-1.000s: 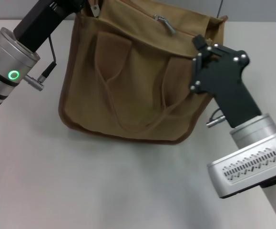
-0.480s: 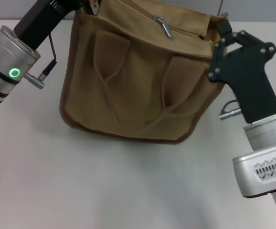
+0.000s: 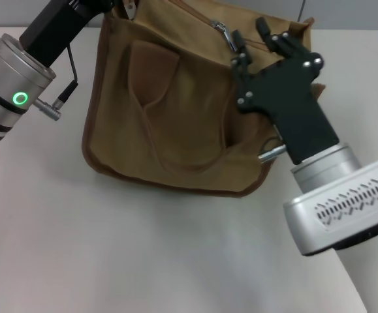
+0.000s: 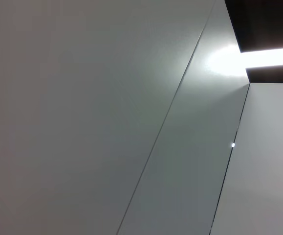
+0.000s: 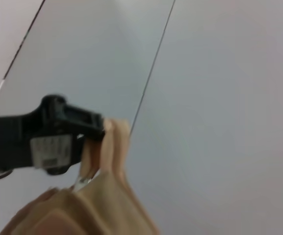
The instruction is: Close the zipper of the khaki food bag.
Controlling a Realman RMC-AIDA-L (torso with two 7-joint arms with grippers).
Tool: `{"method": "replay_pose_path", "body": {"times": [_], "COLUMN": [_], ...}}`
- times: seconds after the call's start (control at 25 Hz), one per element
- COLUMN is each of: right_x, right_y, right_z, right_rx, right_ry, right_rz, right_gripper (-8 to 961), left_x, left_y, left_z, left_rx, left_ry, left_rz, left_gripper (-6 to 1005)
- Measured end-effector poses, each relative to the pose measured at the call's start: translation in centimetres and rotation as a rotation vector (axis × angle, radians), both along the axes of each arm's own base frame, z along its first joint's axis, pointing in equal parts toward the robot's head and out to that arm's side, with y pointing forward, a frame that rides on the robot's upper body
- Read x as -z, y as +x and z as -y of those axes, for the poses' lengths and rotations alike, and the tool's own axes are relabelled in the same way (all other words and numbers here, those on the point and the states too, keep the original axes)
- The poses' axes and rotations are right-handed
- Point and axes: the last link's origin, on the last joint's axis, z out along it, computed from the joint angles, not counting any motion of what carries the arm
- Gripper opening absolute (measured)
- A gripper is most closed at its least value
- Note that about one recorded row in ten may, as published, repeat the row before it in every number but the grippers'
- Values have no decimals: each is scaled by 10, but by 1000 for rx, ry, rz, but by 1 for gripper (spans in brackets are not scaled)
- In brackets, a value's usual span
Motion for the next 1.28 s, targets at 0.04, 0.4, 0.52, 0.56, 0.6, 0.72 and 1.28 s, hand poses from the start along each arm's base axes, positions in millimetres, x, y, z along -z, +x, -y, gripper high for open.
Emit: {"method": "replay_pose_path", "body": {"times": [0.04,0.4,0.52,0.56,0.6,0.72,1.28], "right_x": [2,6,3,1,1,2,6], "right_y": [-1,-2,0,1,1,1,-5], "right_z": [-1,-4,-11,-16,-16,-19,-32], "right_rx": [1,2,24,42,42,48,54], "right_ry": [-14,-41,-27,-27,-27,-36,-82], "right_rz": [9,27,24,28,28,32,38], "right_gripper": [191,506,513,515,517,524,522], "left_x": [0,0,0,0,0,0,-1], "left_y": [0,1,1,2,2,2,3], "left_z": [0,0,0,0,0,0,-1], "left_rx": [0,4,8,9,9,9,9], "left_ry": [0,1,1,1,1,1,12], "left_rz": [0,3,4,4,4,4,-1], "left_gripper": [25,25,25,25,25,25,26]}}
